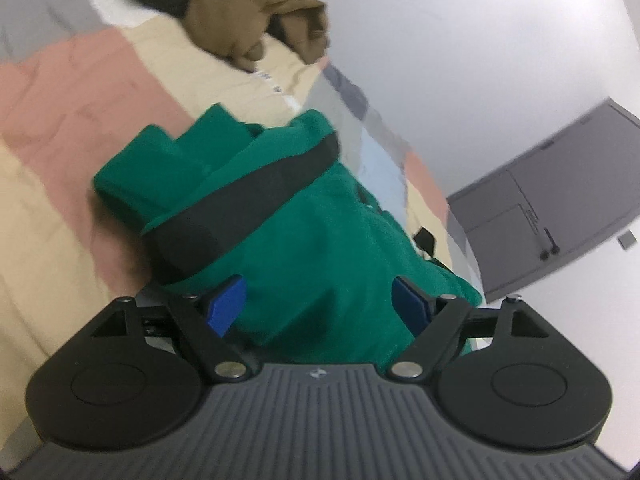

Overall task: Fold large clothes
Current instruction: 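Grasp the hoodie end with both grippers and roll it over, then lower the hoodie onto the bed and open both grippers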

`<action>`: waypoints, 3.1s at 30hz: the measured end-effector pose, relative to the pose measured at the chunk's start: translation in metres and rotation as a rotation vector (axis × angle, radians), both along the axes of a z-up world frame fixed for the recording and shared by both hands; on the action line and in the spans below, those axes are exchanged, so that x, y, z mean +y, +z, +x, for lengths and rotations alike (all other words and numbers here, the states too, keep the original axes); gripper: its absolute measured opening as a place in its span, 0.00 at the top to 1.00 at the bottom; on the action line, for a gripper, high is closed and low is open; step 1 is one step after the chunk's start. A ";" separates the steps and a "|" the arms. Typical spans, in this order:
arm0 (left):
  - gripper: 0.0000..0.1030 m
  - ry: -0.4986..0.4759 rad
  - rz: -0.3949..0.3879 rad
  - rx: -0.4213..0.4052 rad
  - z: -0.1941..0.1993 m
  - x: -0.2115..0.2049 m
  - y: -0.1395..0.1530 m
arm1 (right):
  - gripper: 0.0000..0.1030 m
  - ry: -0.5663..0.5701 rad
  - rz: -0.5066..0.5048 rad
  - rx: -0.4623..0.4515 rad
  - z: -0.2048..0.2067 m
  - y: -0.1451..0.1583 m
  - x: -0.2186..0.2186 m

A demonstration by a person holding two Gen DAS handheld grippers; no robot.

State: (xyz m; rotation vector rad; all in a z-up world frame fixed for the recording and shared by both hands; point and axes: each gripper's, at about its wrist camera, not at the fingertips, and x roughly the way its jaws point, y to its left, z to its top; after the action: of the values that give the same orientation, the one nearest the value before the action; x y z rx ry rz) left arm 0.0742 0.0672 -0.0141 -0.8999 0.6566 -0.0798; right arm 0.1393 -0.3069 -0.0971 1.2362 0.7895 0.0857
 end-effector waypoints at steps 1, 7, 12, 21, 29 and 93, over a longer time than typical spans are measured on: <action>0.19 0.001 -0.008 0.009 0.002 0.002 -0.003 | 0.17 -0.007 0.006 0.017 0.002 -0.004 0.000; 0.18 0.029 -0.102 0.048 0.010 0.012 -0.019 | 0.17 -0.068 0.084 0.049 0.016 -0.023 -0.014; 0.15 0.036 -0.165 0.084 0.003 0.015 -0.023 | 0.16 -0.103 0.125 0.007 0.031 -0.015 -0.031; 0.14 0.023 -0.383 0.194 0.017 0.024 -0.064 | 0.16 -0.059 0.148 -0.129 0.027 0.003 -0.038; 0.16 0.101 -0.517 0.128 0.029 0.035 -0.078 | 0.17 -0.073 0.078 -0.073 0.030 -0.013 -0.028; 0.40 -0.072 -0.210 -0.092 -0.022 0.032 0.067 | 0.40 0.081 -0.232 -0.302 -0.059 0.116 -0.033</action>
State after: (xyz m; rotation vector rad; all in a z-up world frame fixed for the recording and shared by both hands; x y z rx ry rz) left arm 0.0527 0.0997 0.0526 -1.0678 0.6018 -0.2576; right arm 0.0801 -0.3399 0.0189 0.9440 0.5680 0.2352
